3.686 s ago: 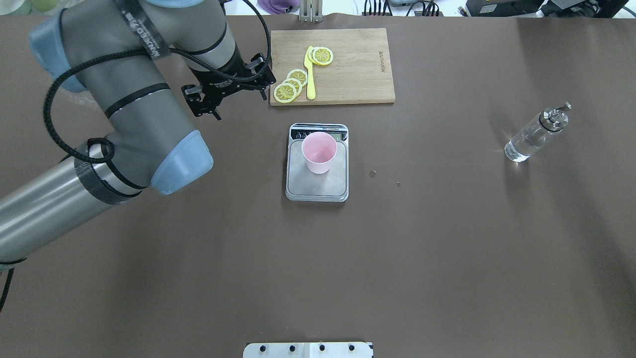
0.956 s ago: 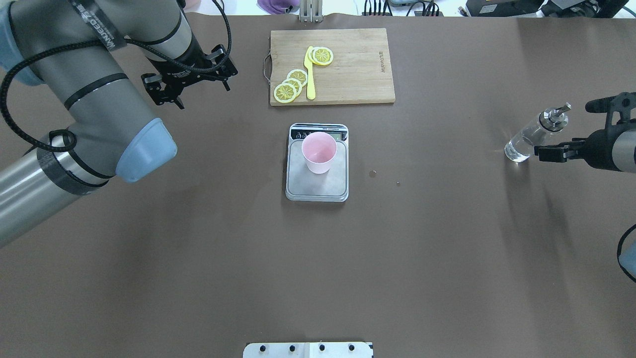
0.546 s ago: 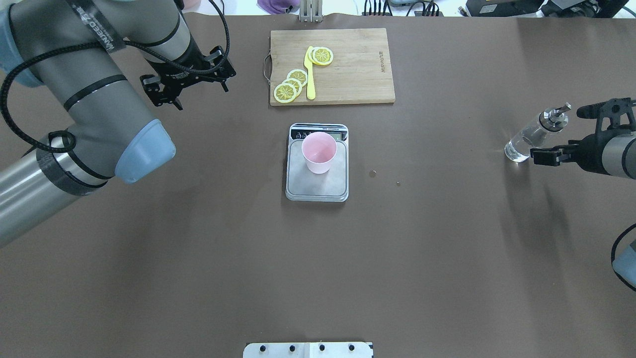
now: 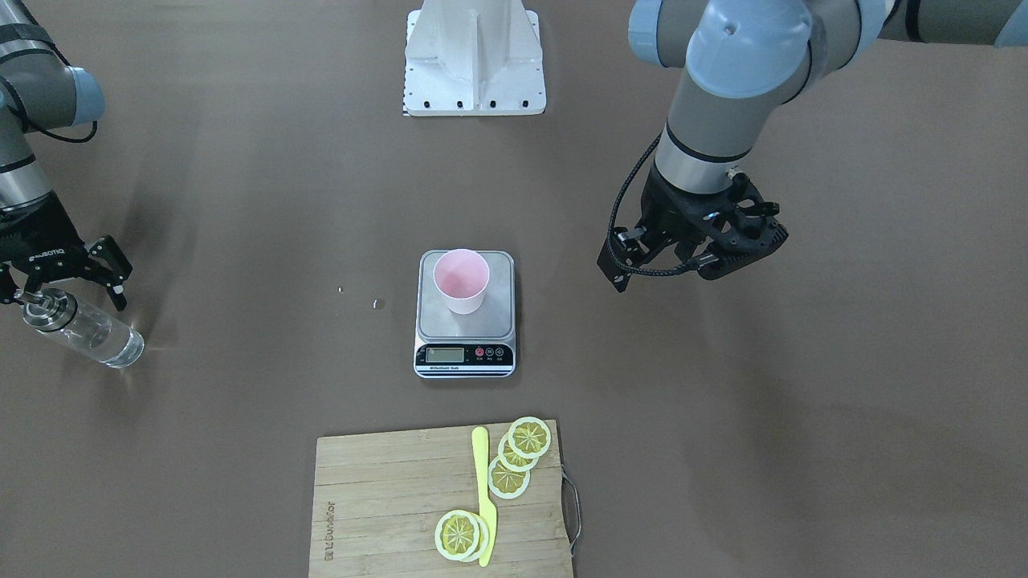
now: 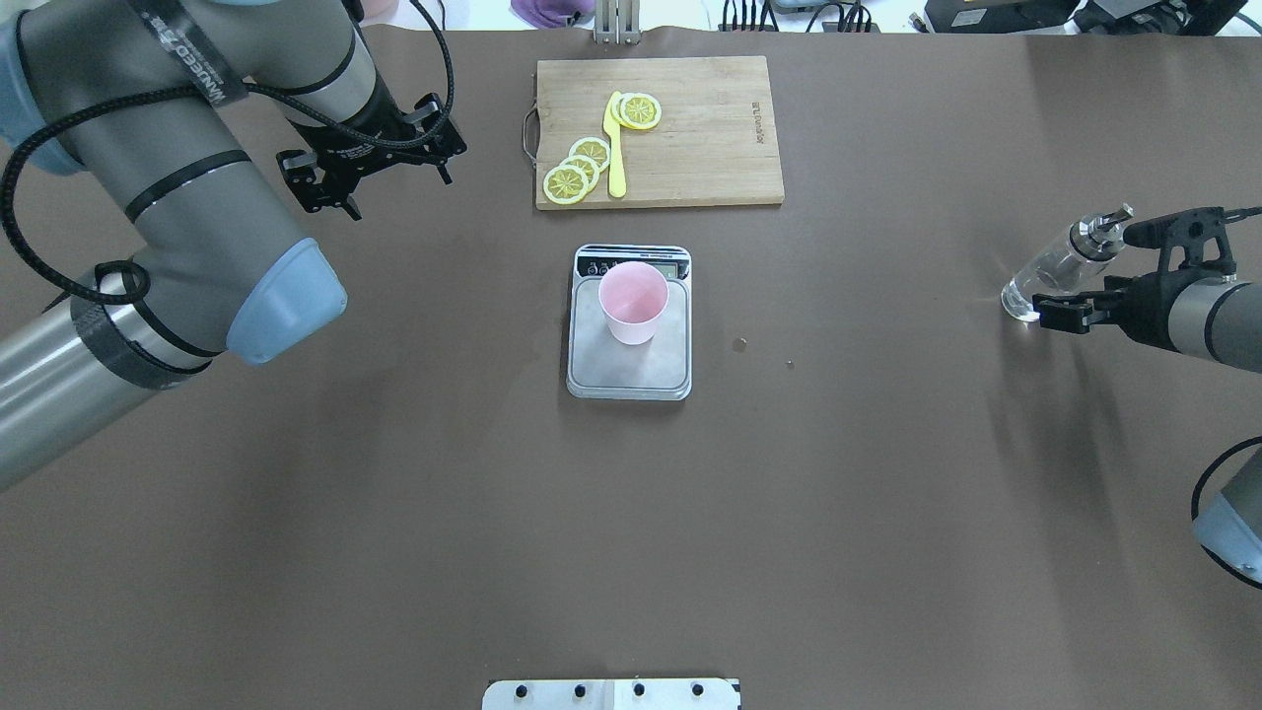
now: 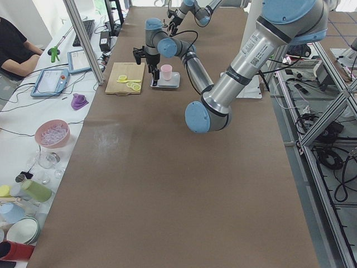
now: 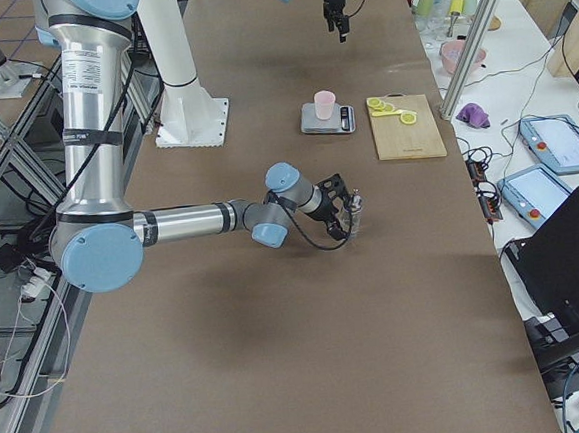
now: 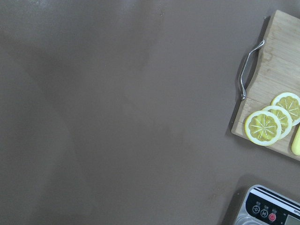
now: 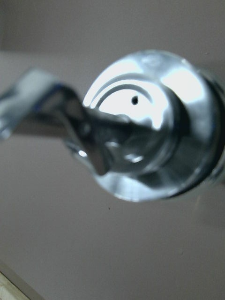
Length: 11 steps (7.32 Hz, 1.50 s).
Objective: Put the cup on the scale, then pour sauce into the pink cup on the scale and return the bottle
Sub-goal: 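Reach the right gripper to the glass sauce bottle and grasp it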
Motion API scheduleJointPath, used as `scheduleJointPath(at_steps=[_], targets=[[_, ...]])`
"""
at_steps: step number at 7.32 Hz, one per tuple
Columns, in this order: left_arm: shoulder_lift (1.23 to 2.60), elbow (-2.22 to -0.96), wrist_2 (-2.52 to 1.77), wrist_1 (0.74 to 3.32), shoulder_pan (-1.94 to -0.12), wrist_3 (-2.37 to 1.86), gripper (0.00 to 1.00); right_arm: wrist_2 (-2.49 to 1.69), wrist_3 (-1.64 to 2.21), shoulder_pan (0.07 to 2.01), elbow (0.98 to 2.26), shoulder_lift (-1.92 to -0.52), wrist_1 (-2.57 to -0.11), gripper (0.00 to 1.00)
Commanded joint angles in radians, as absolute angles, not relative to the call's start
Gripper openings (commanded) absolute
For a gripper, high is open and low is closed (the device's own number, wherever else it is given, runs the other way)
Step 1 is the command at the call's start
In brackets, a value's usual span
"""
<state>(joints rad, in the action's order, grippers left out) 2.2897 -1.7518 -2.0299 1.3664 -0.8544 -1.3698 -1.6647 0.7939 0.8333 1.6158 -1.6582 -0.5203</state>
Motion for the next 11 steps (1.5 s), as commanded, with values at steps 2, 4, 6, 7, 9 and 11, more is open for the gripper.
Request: scheduleJointPath(at_steps=[2,4,6,7,9,11], targets=[[2.289,-1.752,-2.031,1.365,-0.854,-1.370,0.98,-1.625,0.796,0.830,1.608,-1.646,-0.509,0.99],[2.289,-1.750,-2.031,1.367,-0.854,-1.370,0.98,-1.602,0.796,0.821,1.608,-1.644,-0.509,0.99],[2.289,-1.749,-2.031,1.367,-0.854,-1.370,0.98,-1.544,0.796,0.807,1.609,-1.646,-0.505,0.99],[2.289,-1.749,-2.031,1.365,-0.854,-1.370,0.98,-1.507,0.807,0.795,1.585,-1.646,-0.445,0.99],[2.287,-1.747,-2.031,1.365,-0.854,-1.370,0.98,-1.418,0.854,0.755,1.525,-1.646,-0.327,0.99],[2.287,-1.746,-2.029,1.365,-0.854,-1.370,0.98,-1.399,0.854,0.746,1.525,-1.644,-0.307,0.99]])
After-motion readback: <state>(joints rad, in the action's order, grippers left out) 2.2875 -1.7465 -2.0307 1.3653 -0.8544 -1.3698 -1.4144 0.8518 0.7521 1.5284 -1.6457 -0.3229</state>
